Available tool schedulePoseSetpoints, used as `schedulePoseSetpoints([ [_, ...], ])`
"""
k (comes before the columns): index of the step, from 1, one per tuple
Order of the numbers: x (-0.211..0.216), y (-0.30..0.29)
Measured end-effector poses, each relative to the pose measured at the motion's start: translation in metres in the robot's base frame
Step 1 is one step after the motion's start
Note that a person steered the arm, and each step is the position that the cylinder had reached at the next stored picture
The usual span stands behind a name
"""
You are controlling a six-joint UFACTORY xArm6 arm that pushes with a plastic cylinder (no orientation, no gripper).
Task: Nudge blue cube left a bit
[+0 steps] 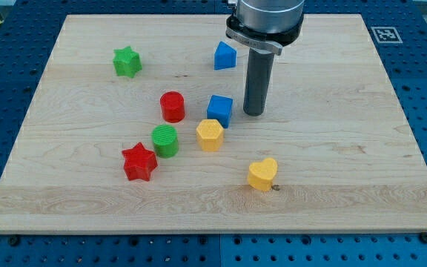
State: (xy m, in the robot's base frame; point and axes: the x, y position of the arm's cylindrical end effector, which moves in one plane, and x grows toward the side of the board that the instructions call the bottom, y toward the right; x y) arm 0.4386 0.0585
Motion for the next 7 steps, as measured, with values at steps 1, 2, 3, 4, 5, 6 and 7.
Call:
schedulePoseSetpoints([
  [1,0.0,0.0],
  [2,0.0,-0.003],
  [3,-0.002,-0.007],
  [4,-0.006,-0.008],
  [5,-0.007,-0.008],
  [6,-0.009,-0.013],
  [7,-0.009,-0.024],
])
